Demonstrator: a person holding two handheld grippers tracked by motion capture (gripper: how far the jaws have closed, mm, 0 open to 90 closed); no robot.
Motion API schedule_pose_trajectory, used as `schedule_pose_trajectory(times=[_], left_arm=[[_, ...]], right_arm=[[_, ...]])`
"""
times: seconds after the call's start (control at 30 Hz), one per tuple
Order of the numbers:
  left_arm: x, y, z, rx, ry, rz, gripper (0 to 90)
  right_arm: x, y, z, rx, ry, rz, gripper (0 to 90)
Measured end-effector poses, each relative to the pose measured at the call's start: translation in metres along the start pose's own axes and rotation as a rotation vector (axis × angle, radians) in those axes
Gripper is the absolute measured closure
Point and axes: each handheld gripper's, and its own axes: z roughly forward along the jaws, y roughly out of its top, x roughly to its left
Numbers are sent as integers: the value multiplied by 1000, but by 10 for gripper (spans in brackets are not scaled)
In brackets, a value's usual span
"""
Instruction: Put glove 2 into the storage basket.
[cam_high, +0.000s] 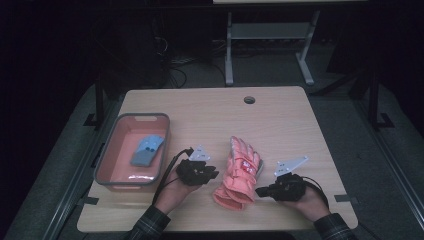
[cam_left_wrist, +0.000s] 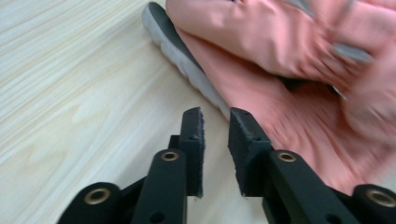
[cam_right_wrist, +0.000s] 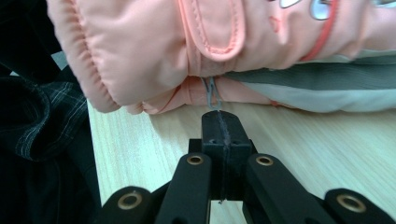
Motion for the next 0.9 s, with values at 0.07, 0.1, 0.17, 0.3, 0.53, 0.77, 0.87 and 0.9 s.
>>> schedule_pose_trajectory(times=[0.07, 0.1, 0.17, 0.3, 0.53, 0.77, 0.87, 0.9], left_arm=[[-4, -2, -10, -10, -10, 12, 715], [-6, -4, -15, -18, -16, 19, 703], [-10, -5, -23, -26, -42, 43, 679], [-18, -3, -26, -40, -81, 84, 647], [-28, 8, -17, -51, -125, 139, 631], [-31, 11, -14, -57, -151, 159, 687], [-31, 12, -14, -61, -157, 167, 772], [-31, 12, -14, -61, -157, 167, 779]], right_arm=[[0, -1, -3, -7, -4, 2, 900], [1, -1, -5, -8, -6, 2, 900], [3, -1, -6, -5, 0, 0, 900], [11, -1, -8, -6, 12, -13, 900], [21, 2, -6, -5, 35, -35, 900], [26, 5, -4, -2, 48, -52, 900], [27, 7, -5, -13, 47, -63, 900], [27, 7, -5, -15, 47, -65, 900]])
